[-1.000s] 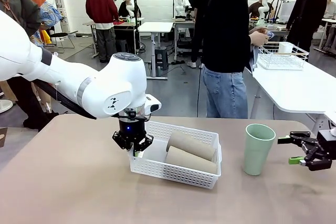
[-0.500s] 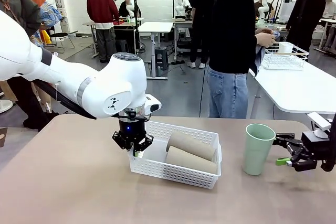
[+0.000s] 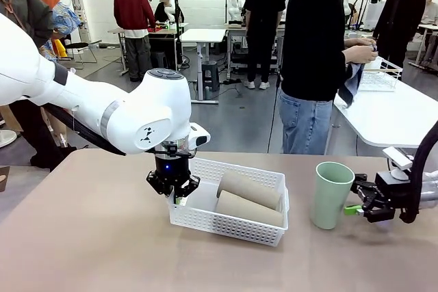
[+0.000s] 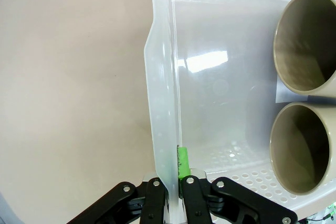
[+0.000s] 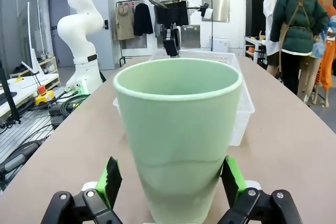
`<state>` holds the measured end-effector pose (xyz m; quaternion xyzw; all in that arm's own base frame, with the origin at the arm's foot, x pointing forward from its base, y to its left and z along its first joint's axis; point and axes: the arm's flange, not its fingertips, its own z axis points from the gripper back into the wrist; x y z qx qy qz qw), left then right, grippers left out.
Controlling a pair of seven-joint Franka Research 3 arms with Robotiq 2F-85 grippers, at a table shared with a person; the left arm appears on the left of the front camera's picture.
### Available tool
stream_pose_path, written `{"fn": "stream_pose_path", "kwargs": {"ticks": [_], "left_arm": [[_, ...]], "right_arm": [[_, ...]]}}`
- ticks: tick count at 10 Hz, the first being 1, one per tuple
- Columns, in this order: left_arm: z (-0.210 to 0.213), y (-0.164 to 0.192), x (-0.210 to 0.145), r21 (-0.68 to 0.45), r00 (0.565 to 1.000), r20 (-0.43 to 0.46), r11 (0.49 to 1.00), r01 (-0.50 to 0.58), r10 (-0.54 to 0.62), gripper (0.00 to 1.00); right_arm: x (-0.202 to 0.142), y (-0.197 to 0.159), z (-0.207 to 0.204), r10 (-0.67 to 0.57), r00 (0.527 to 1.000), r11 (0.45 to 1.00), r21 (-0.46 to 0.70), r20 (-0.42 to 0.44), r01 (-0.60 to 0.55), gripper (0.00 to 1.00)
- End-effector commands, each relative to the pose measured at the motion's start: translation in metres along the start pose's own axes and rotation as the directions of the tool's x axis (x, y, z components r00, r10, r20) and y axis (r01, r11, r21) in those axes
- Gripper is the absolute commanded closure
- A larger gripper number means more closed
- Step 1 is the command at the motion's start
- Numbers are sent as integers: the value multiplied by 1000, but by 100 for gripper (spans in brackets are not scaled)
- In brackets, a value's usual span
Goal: Clean and organize the cups into the basket.
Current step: Pick up the Reusable plastic cup from the right side of the table and stack it inside the Organizing basket in the center of the table.
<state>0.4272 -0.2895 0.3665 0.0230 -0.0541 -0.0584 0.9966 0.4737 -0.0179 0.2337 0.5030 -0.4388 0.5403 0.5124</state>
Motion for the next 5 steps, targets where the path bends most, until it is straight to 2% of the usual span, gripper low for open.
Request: {"fn": "stream_pose_path", "kwargs": {"ticks": [1, 5], "left_arm": [[2, 1, -2, -4, 1000, 6, 1000, 7, -7, 100], [2, 1, -2, -4, 1000, 6, 1000, 7, -7, 100]], "right_arm": [[0, -12, -14, -34, 999, 999, 8, 21, 34, 0], [-3, -23, -26, -61, 997, 998, 7, 51, 60, 0]]}}
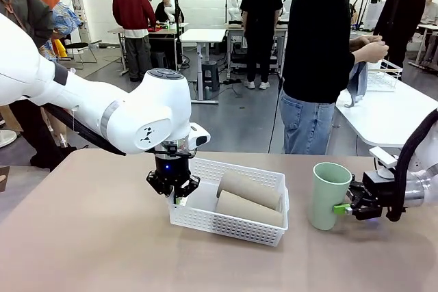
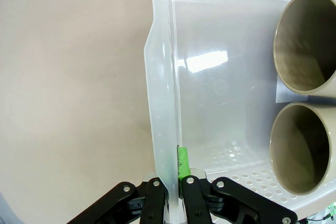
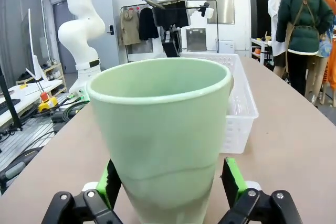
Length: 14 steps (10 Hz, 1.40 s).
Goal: Clean and organize the cups into the basket.
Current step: Pick up the Reusable plastic cup from the right side of the table and stack it inside the Organizing basket in the center of the table.
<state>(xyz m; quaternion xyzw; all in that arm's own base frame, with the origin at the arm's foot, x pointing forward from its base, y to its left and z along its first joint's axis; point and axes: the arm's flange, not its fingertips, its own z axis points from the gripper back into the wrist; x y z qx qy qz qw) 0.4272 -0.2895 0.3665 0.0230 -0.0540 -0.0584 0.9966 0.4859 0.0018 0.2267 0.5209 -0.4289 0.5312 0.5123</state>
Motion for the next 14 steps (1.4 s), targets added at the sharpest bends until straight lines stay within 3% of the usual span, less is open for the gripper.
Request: {"fn": "stream_pose_path", "kwargs": {"ticks": [1, 2, 3, 4, 5, 7, 8, 9, 10, 12, 14], "left_arm": [[2, 1, -2, -4, 1000, 6, 1000, 7, -7, 100], [2, 1, -2, -4, 1000, 6, 1000, 7, -7, 100], [2, 1, -2, -4, 1000, 6, 1000, 7, -7, 100], [2, 1, -2, -4, 1000, 6, 1000, 7, -7, 100], [2, 1, -2, -4, 1000, 6, 1000, 7, -7, 100], [2, 1, -2, -4, 1000, 6, 1000, 7, -7, 100], [2, 1, -2, -4, 1000, 6, 1000, 7, -7, 100], [2, 1, -2, -4, 1000, 6, 1000, 7, -7, 100], [2, 1, -2, -4, 1000, 6, 1000, 7, -7, 100], [2, 1, -2, -4, 1000, 6, 1000, 7, -7, 100], [2, 1, -2, -4, 1000, 6, 1000, 7, -7, 100]], "right_arm": [[1, -8, -8, -15, 999, 1000, 17, 52, 15, 0], [1, -9, -6, -21, 998, 999, 26, 65, 20, 6], [1, -8, -5, -29, 997, 999, 24, 67, 27, 59], [0, -8, -4, -29, 997, 999, 27, 71, 27, 65], [-1, -8, -4, -29, 997, 999, 29, 71, 27, 100], [-1, -7, -3, -24, 997, 999, 29, 76, 22, 100], [2, -6, 0, -19, 996, 1000, 26, 82, 17, 74], [11, 1, 3, -8, 996, 1000, 6, 91, 8, 74], [30, 14, 4, 0, 996, 998, -56, 87, 5, 91], [99, 55, 9, -8, 993, 994, -106, 120, 21, 91], [170, 92, 9, 32, 995, 994, -106, 98, -22, 91]]}}
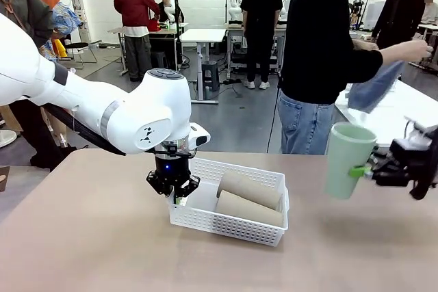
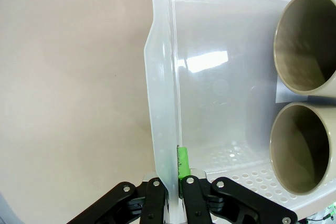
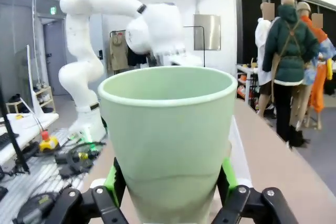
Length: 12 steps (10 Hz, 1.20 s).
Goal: Clean and organize the cups into the basket.
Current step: Pick up the Reusable plastic cup from the right side of the table and stack it inside the Organizing basket in the center of the table.
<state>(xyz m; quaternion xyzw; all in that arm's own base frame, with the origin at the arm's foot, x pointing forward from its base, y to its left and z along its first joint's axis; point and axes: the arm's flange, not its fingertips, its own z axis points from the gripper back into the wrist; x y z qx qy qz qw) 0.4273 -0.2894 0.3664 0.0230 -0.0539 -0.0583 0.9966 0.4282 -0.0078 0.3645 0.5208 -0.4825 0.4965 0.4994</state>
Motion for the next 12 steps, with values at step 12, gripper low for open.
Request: {"fn": "stream_pose_path", "kwargs": {"ticks": [12], "left_arm": [[2, 1, -2, -4, 1000, 7, 1000, 7, -7, 100]], "right_arm": [[74, 36, -7, 20, 1000, 1000, -15, -17, -20, 91]]}}
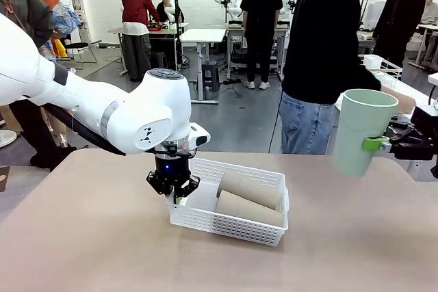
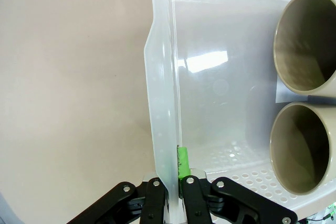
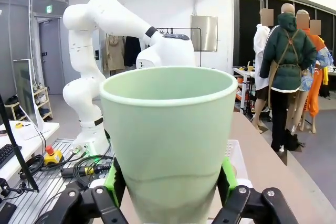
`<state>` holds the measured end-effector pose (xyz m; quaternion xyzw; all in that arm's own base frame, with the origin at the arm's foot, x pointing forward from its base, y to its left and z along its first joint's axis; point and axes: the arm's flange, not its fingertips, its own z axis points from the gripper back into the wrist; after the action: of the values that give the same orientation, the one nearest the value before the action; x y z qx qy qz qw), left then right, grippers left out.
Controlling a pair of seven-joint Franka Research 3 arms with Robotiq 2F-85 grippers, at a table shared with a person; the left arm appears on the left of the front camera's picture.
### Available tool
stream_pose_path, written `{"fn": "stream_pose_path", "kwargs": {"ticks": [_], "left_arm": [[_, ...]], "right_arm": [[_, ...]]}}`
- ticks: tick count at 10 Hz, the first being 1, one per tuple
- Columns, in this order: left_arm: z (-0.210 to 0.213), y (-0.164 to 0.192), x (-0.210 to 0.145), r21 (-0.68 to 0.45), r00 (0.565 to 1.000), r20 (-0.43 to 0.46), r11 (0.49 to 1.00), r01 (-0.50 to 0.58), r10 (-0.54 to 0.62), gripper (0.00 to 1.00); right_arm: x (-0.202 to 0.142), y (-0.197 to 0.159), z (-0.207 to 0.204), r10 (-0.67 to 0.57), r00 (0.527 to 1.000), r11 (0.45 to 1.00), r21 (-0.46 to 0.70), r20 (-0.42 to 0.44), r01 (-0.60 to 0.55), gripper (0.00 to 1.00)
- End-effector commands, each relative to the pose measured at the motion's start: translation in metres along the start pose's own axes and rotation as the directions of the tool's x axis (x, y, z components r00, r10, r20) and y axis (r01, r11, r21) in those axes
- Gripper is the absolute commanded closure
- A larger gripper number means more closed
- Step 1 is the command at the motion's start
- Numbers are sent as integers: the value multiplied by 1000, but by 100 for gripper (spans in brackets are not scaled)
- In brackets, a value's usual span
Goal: Clean and organize the cups into the basket.
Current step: Pick up the Reusable plastic cup from the right side of the table and stack it inside the Organizing basket in the center of the table.
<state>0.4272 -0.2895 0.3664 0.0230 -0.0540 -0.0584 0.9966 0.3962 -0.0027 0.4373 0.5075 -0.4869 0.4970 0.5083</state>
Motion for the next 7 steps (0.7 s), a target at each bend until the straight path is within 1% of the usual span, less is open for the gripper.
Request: {"fn": "stream_pose_path", "kwargs": {"ticks": [1, 2, 4, 5, 7], "left_arm": [[2, 1, -2, -4, 1000, 7, 1000, 7, -7, 100], [2, 1, -2, -4, 1000, 7, 1000, 7, -7, 100], [2, 1, -2, -4, 1000, 7, 1000, 7, -7, 100], [2, 1, -2, -4, 1000, 7, 1000, 7, -7, 100], [2, 1, -2, -4, 1000, 7, 1000, 7, -7, 100]], "right_arm": [[3, 1, 0, 11, 1000, 1000, 11, 2, -11, 91], [0, 0, 0, 0, 1000, 1000, 0, 0, 0, 15], [13, -5, -33, -38, 982, 999, -3, -182, 38, 15], [24, -6, -56, -58, 959, 998, 1, -277, 61, 15], [42, -2, -96, -79, 891, 996, -2, -447, 87, 15]]}}
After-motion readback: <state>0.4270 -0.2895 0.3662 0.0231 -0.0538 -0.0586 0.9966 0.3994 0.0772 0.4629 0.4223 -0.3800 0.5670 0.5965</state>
